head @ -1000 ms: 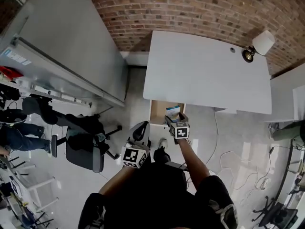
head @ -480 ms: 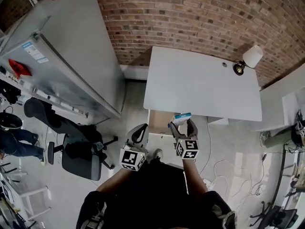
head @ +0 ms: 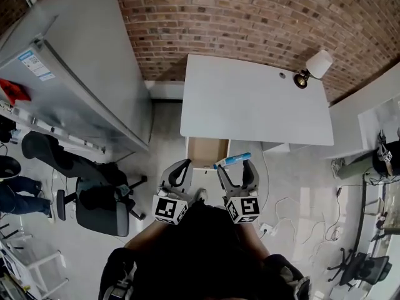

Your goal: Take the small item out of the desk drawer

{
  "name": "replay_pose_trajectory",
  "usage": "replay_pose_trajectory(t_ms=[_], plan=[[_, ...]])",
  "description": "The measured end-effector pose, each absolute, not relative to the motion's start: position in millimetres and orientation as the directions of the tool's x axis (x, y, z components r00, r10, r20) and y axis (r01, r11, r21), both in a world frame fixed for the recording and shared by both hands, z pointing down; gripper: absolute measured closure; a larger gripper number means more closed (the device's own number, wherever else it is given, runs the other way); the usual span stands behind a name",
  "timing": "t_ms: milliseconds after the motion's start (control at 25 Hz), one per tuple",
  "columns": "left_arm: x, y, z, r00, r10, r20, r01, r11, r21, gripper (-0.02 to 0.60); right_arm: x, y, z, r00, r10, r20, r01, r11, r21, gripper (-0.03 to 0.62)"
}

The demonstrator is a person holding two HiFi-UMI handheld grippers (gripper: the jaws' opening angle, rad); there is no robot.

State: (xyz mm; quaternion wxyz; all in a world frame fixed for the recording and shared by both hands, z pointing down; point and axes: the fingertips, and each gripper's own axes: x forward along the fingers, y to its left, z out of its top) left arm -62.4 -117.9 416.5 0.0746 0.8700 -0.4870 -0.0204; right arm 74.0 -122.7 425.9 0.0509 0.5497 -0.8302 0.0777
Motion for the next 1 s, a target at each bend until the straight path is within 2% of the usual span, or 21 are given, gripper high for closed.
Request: replay_pose_trajectory(t_ms=[400,1000], plan=[[-68.4,-115.8,429.8,0.526,-0.848,0.058,-0.842,-0.511,0.173,0.569,60.5,-110.9,442.0,-0.395,-0.896,0.202,-0.919,0.384,-0.094,0.226],[-64.8,-119.2,430.6,0.536,-0.842,0.058,-0.837,-0.521,0.164,0.569,67.0,-115.2,438.3,-0.383,-0.905,0.186,-0.924,0.374,-0.082,0.226]])
